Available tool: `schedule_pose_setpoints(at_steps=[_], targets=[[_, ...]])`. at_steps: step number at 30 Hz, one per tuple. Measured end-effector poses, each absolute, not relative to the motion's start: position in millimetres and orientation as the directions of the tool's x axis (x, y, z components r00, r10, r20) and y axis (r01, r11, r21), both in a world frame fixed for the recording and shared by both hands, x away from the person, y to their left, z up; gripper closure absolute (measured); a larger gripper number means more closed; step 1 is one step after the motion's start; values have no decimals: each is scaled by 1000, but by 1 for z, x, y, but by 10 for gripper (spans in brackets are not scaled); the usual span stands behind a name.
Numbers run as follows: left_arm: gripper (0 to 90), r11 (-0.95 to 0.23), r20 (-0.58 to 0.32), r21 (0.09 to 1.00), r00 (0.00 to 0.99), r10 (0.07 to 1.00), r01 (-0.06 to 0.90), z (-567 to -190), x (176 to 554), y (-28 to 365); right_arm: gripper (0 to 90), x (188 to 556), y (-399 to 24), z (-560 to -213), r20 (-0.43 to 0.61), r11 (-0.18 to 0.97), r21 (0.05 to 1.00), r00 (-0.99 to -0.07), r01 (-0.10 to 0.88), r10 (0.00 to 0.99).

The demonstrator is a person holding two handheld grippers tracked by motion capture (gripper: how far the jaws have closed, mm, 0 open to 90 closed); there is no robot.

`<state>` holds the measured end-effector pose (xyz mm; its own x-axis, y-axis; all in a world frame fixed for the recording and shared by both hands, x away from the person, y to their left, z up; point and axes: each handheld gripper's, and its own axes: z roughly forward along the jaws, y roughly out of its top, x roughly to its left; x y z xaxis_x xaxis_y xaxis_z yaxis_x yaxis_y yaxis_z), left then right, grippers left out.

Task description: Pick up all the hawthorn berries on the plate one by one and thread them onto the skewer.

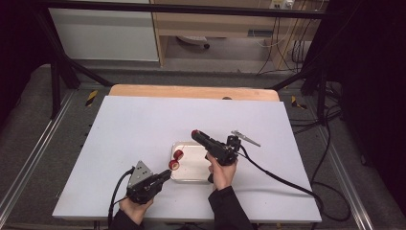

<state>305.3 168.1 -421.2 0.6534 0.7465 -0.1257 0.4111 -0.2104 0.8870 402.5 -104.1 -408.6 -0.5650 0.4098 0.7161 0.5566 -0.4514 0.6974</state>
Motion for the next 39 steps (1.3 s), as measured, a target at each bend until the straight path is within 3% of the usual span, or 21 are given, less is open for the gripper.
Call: schedule_pose_setpoints(at_steps=[17,39], targets=[[881,-136,-202,880,617,761,456,-418,312,143,625,406,-107,-404,702,-540,700,-588,467,402],[881,-113,-214,887,616,758,447,-415,314,136,626,406,-102,-412,729,-582,664,-581,469,363]])
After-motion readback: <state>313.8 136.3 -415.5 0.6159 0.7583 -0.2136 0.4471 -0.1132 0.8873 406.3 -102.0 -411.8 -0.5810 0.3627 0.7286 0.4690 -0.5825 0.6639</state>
